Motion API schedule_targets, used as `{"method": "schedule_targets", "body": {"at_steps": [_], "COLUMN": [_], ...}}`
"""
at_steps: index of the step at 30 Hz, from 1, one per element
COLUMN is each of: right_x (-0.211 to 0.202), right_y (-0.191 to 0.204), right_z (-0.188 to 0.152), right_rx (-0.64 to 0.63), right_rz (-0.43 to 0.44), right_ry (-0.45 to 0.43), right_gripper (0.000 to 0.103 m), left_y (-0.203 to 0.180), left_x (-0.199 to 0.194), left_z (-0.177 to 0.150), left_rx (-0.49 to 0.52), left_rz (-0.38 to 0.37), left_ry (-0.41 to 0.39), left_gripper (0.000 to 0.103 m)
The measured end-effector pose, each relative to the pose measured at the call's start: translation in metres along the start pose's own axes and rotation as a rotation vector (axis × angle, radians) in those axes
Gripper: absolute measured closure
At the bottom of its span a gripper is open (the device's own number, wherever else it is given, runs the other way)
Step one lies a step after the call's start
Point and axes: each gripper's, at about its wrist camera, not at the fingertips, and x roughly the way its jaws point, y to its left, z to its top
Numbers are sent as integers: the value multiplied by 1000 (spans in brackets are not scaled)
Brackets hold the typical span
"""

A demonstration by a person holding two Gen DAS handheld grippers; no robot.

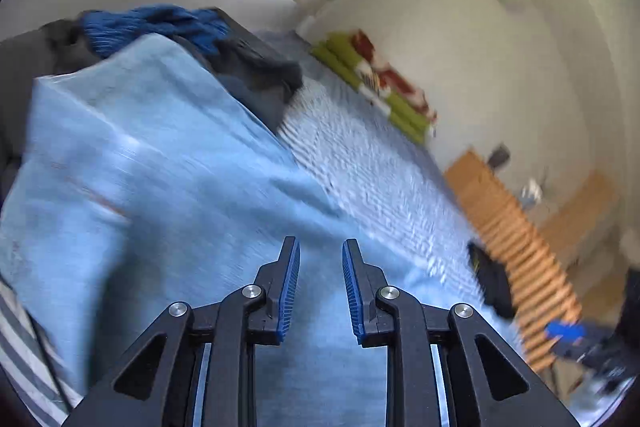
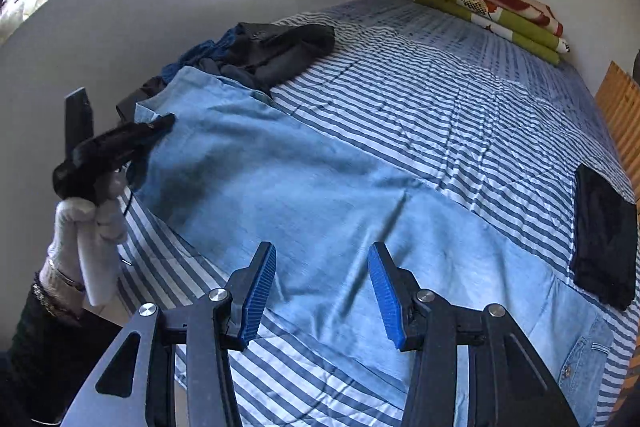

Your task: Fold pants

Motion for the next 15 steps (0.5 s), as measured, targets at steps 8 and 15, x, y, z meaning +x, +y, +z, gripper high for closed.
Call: {"method": "schedule_targets", "body": {"at_steps": [8, 15], "right_x": [13, 27], "right_y": [-6, 2], "right_z": [-24, -44], "right_rx": [7, 21], "right_rz": [7, 30], "right_ry": [46, 98], "right_gripper": [59, 59], "left_y": [36, 134], "left_x": [-81, -131], "left_z": [-11, 5], "left_rx": [-29, -347], "left_rz": [236, 326], "left_ry": [-163, -238], "left_gripper": [39, 33]}}
